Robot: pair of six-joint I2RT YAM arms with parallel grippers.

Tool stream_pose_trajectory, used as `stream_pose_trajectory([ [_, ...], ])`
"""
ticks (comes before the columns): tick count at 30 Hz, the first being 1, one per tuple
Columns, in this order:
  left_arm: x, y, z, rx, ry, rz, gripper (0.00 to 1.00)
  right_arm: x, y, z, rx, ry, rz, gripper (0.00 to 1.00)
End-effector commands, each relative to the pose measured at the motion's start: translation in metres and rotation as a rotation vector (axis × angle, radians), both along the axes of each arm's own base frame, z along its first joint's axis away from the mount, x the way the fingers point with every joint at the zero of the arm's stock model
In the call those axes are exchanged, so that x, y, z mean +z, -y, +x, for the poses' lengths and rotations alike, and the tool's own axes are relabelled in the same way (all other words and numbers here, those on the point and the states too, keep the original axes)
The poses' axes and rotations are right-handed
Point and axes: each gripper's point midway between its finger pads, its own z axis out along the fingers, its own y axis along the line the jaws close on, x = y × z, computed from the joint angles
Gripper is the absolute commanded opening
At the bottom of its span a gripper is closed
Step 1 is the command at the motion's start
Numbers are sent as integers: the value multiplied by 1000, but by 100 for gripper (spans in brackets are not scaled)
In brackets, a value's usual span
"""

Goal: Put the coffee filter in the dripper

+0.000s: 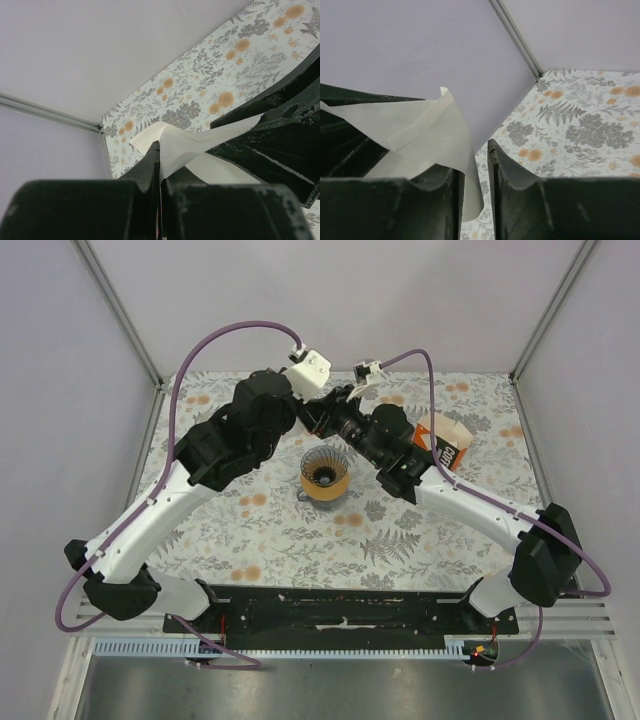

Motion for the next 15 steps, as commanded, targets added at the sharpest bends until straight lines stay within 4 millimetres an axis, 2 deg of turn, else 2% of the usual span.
stream_pose_trajectory([
  [1,21,3,-3,1,39,-80,2,29,0,-10,49,51,101,38],
  [4,26,8,-5,-8,35,-103,2,40,-12,-20,127,48,148,45],
  [11,41,12,-10,-9,19,-211,2,39,-26,-18,149,-2,213,44],
  [13,39,15,-12,-22,1,-224,2,41,-26,-14,139,-3,236,38],
  [15,36,15,-13,-25,-9,-220,2,44,-20,-13,115,9,264,21],
])
